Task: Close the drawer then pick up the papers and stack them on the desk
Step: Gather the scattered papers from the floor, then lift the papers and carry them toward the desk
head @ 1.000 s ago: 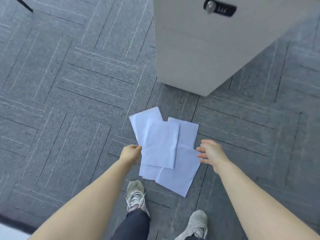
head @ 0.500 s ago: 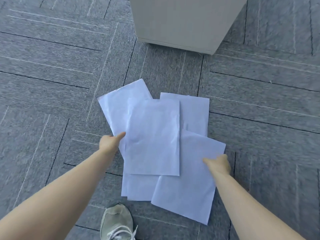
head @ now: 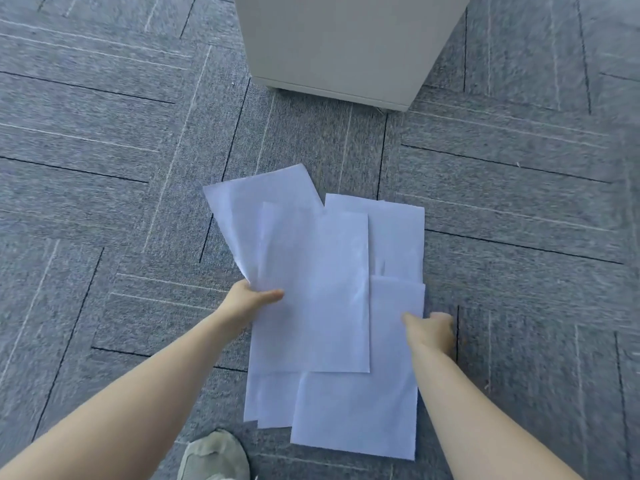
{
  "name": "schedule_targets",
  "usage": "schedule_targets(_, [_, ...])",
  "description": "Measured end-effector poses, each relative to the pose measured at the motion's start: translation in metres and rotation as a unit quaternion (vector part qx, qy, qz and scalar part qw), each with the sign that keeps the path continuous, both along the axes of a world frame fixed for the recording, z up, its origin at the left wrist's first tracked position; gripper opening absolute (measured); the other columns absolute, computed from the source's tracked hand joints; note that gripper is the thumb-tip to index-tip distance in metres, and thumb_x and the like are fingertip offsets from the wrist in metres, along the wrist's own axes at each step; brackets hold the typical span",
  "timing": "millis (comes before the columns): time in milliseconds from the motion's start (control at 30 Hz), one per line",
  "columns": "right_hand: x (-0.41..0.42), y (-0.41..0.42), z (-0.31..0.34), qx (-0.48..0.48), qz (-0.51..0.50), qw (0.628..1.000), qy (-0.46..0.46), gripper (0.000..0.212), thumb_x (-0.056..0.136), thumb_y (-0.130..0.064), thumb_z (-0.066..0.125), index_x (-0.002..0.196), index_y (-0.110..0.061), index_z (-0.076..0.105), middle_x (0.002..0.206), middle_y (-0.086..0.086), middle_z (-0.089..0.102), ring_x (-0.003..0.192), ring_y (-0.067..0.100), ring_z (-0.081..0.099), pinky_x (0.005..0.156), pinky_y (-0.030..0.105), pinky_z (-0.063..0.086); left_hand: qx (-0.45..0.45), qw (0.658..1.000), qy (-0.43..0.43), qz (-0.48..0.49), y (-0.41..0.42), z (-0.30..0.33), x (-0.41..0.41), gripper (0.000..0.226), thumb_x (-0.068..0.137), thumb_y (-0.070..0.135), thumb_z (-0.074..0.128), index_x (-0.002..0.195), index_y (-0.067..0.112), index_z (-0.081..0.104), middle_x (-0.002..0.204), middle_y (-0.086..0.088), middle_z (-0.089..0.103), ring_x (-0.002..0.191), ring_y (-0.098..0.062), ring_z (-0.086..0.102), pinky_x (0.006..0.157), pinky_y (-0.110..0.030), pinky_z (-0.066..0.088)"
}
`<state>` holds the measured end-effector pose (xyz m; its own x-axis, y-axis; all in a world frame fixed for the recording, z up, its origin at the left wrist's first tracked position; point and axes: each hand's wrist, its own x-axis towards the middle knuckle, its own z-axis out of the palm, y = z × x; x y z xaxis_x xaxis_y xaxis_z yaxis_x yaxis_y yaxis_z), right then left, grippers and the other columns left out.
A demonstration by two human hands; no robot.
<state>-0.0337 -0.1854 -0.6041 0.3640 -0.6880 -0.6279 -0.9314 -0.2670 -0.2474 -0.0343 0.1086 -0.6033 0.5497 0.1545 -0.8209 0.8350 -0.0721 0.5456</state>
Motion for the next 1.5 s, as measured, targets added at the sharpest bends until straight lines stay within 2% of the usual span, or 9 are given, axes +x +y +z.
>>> schedule_targets(100, [0.016,0.022,0.001,0.073,0.062,0.994,-0.061,0.024,0.071,-0.013,0.061,0.095,-0.01,0.06,0.094,0.008,0.066,0.082,0.029,0.062,0.069,0.034,0.05,-0.038,0.997,-0.006,-0.059,-0.01,-0.002,0.01,0.034,0.075,0.013,0.079,0.107,0.008,0.07,0.098,-0.009,0.076,0.082,-0.02,0.074,0.063,-0.023,0.057])
schedule_targets(267, [0.034,0.02,-0.003,0.091,0.153,0.979,-0.099,0.009,0.071,-0.023,0.055,0.071,-0.023,0.064,0.097,0.009,0.068,0.091,0.029,0.062,0.082,0.038,0.051,-0.053,0.996,-0.009,-0.072,-0.03,-0.008,0.016,0.025,0.075,0.003,0.077,0.099,0.007,0.071,0.08,-0.002,0.075,0.061,-0.01,0.072,0.06,-0.024,0.06])
schedule_targets(400, [0.023,0.012,0.009,0.166,0.093,0.972,-0.136,0.025,0.076,-0.021,0.067,0.099,-0.017,0.057,0.091,-0.003,0.063,0.081,0.018,0.061,0.069,0.031,0.047,-0.047,0.997,0.0,-0.062,-0.041,-0.01,0.015,0.03,0.075,-0.007,0.073,0.104,-0.004,0.069,0.063,0.002,0.075,0.053,-0.012,0.071,0.061,-0.029,0.061])
schedule_targets(600, [0.03,0.014,0.051,0.397,0.025,0.911,-0.112,0.047,0.069,-0.026,0.082,0.111,-0.008,0.072,0.11,0.008,0.074,0.105,0.025,0.069,0.103,0.042,0.047,-0.04,0.99,-0.061,-0.119,-0.033,0.067,0.044,0.023,0.07,-0.005,0.074,0.092,0.0,0.071,0.062,0.0,0.071,0.052,-0.008,0.066,0.063,-0.029,0.058])
schedule_targets(733, [0.05,0.021,0.162,0.438,0.064,0.88,-0.173,0.028,0.079,-0.004,0.073,0.107,-0.005,0.073,0.104,0.009,0.076,0.096,0.024,0.072,0.092,0.041,0.054,-0.06,0.988,-0.106,-0.092,-0.012,0.184,0.052,0.033,0.06,0.008,0.076,0.093,0.012,0.073,0.091,-0.009,0.074,0.085,-0.021,0.069,0.087,-0.042,0.056])
schedule_targets(1167, [0.164,0.069,0.753,0.363,0.185,0.81,-0.422,0.02,0.081,-0.003,0.069,0.082,-0.022,0.075,0.087,-0.004,0.078,0.084,0.018,0.074,0.075,0.038,0.059,-0.053,0.938,-0.343,0.016,0.007,0.746,0.161,0.021,0.072,-0.002,0.077,0.082,0.016,0.074,0.074,0.009,0.078,0.071,-0.006,0.073,0.064,-0.021,0.057])
schedule_targets(1267, [0.204,0.075,0.87,0.321,0.194,0.788,-0.489,0.003,0.081,-0.007,0.068,0.081,-0.004,0.069,0.078,0.016,0.069,0.069,0.035,0.062,0.062,0.043,0.054,-0.057,0.911,-0.409,0.024,0.008,0.861,0.208,0.015,0.074,0.0,0.076,0.081,0.013,0.076,0.074,0.006,0.078,0.071,-0.01,0.074,0.06,-0.02,0.057])
schedule_targets(1400, [0.248,0.077,0.97,0.299,0.167,0.739,-0.58,0.021,0.081,-0.008,0.069,0.069,-0.024,0.075,0.077,-0.001,0.075,0.071,0.021,0.068,0.067,0.032,0.052,-0.065,0.872,-0.484,0.038,-0.007,0.96,0.267,0.012,0.074,0.001,0.077,0.074,0.013,0.075,0.064,0.007,0.075,0.061,-0.008,0.071,0.055,-0.02,0.056])
schedule_targets(1500, [0.287,0.067,0.998,0.283,0.14,0.715,-0.624,0.014,0.082,-0.007,0.069,0.07,-0.013,0.072,0.094,0.016,0.071,0.084,0.035,0.065,0.065,0.027,0.047,-0.066,0.848,-0.522,0.058,-0.028,0.99,0.314,0.011,0.074,0.002,0.077,0.075,0.012,0.076,0.068,0.005,0.075,0.066,-0.011,0.072,0.059,-0.023,0.057])
